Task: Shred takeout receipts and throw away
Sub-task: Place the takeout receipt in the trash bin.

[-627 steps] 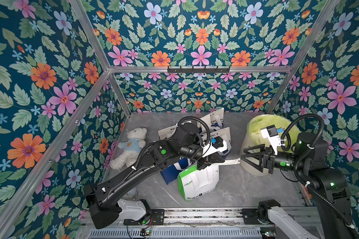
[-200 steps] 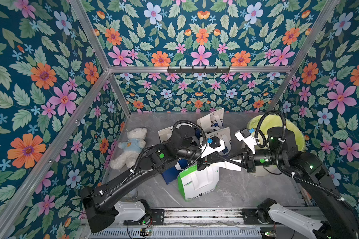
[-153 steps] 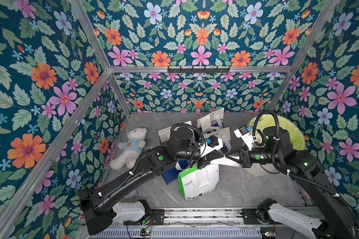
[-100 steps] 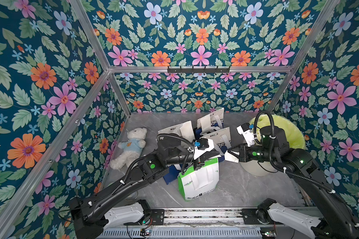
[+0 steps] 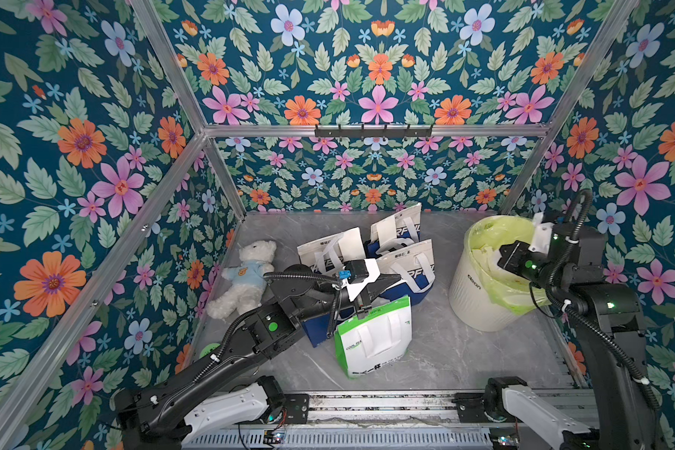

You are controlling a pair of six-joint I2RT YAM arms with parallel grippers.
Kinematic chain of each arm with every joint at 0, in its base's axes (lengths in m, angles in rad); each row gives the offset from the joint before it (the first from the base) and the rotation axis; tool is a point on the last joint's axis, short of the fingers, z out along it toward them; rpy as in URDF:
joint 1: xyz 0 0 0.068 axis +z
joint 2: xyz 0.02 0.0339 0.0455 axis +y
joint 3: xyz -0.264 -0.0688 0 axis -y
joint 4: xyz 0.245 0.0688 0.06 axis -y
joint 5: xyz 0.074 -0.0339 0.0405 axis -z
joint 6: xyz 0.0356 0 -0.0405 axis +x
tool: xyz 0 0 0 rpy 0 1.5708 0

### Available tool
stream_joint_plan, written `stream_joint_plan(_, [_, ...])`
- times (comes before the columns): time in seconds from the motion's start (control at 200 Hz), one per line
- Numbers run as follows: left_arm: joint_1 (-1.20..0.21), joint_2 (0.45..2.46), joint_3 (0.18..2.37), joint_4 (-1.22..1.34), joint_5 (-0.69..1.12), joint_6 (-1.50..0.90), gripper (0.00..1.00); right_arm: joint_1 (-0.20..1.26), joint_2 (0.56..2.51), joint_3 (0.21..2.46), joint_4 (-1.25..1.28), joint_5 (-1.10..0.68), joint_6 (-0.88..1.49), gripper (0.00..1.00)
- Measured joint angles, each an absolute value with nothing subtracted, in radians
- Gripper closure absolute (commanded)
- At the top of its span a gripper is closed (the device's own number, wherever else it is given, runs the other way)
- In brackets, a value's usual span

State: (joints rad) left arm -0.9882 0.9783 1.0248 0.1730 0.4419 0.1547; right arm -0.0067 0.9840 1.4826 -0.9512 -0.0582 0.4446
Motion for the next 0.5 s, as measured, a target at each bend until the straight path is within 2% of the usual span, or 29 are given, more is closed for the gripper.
stream_joint_plan(0.185, [-0.988,1.096,1.110,0.195,0.443,0.134,1.00,-0.081,1.010,1.385,-0.937,-0.019,0.433,1.00])
stream_joint_plan(0.205, [-0.988,1.113,1.124,0.197,0.443,0.133,1.00,-0.083,1.014,1.372,-0.936,-0.019,0.432,0.92])
stream_joint_plan(0.225, [-0.988,1.132,1.141,0.201,0.443,0.133,1.00,-0.083,1.016,1.362,-0.937,-0.017,0.431,0.80])
stream_joint_plan(0.27, [-0.988,1.180,1.182,0.204,0.443,0.130,1.00,-0.085,1.014,1.342,-0.938,-0.016,0.428,0.46])
stream_joint_plan(0.3, [-0.988,1.209,1.209,0.208,0.443,0.129,1.00,-0.085,1.009,1.333,-0.938,-0.017,0.426,0.34])
stream_joint_plan(0.405, [-0.988,1.324,1.310,0.210,0.439,0.111,1.00,-0.085,0.987,1.319,-0.938,-0.051,0.414,0.19])
stream_joint_plan(0.5, [-0.988,1.434,1.406,0.215,0.426,0.097,1.00,-0.085,0.971,1.329,-0.942,-0.071,0.389,0.16])
